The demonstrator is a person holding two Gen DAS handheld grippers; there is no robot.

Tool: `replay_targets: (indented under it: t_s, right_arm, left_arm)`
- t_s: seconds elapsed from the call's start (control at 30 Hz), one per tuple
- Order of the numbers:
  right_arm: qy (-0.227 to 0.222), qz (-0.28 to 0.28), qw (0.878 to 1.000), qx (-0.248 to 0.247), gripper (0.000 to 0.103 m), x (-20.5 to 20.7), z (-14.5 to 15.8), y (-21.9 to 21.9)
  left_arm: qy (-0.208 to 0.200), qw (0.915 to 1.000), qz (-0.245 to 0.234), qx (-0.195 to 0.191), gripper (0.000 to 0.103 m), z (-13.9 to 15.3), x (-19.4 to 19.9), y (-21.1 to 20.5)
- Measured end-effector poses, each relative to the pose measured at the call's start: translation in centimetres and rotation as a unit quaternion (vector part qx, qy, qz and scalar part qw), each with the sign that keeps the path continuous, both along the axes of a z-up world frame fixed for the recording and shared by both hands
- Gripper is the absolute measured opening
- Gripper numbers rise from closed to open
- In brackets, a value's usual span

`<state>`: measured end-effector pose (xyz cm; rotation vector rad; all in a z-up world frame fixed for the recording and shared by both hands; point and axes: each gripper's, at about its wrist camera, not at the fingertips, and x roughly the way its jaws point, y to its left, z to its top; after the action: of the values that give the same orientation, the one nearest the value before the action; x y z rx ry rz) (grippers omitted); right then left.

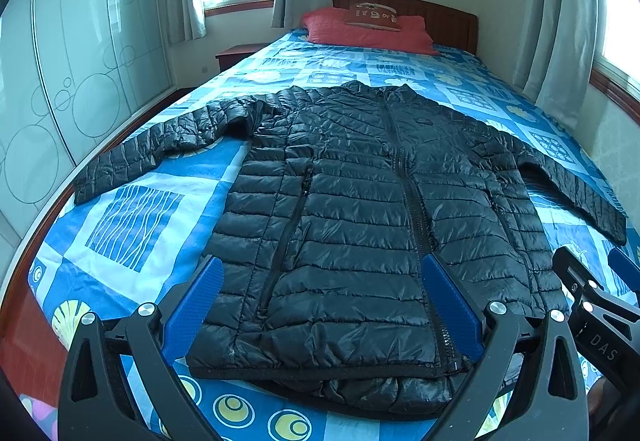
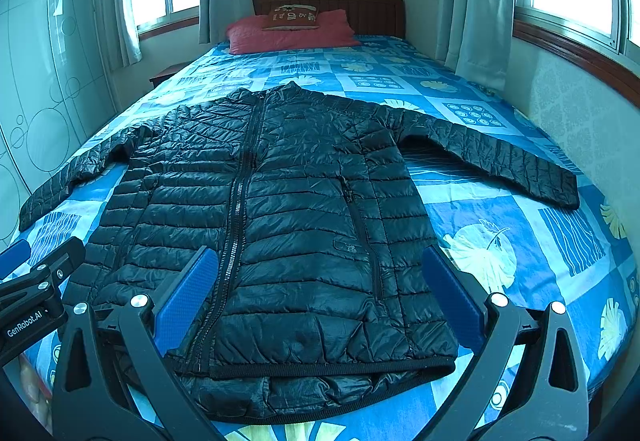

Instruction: Fold large clothes

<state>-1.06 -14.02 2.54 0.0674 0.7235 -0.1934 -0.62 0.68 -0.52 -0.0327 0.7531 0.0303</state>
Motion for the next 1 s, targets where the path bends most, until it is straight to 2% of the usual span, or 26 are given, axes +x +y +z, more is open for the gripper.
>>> replay_targets:
  t_s: [1.0]
  right_arm:
    - [0.002,0.001,1.000,0.000,0.101,0.06,-0.14,0.27]
  left_arm:
    - [0.003,1.0000,0.000,-0.001,0.098,-0.18,0.02,0.35]
